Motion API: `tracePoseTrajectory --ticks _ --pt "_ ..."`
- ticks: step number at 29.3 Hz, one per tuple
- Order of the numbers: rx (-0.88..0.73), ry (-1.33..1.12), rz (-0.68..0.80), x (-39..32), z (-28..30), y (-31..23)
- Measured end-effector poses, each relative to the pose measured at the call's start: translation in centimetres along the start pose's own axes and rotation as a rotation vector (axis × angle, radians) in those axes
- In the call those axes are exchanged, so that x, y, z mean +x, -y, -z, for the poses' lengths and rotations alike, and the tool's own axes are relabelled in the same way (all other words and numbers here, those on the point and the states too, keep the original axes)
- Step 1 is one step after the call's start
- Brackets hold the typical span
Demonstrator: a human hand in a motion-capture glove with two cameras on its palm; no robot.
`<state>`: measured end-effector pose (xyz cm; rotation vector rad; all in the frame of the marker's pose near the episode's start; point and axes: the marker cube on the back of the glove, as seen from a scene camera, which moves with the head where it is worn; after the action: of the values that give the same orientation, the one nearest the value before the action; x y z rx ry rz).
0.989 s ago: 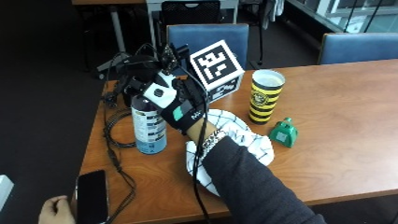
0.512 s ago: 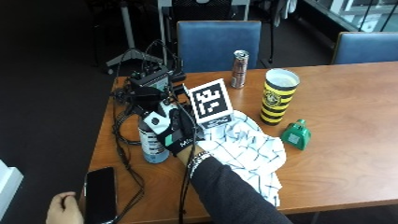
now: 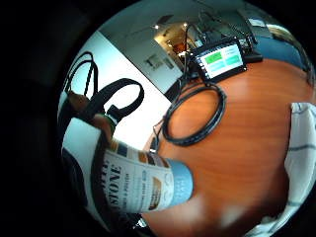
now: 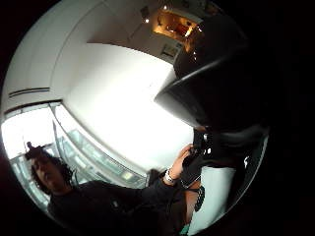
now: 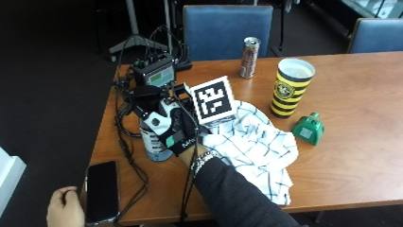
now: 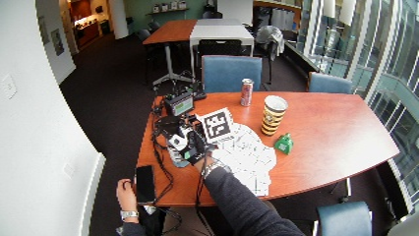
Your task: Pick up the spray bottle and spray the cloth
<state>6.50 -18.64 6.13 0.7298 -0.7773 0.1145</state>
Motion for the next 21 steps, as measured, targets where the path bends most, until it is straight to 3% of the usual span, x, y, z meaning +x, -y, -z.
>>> tracePoseTrajectory --ticks 12,21 --pt "0.065 -0.035 0.126 -3.1 2.1 3.6" --pt "0.053 -0.048 0.047 -0.9 2.4 1.8"
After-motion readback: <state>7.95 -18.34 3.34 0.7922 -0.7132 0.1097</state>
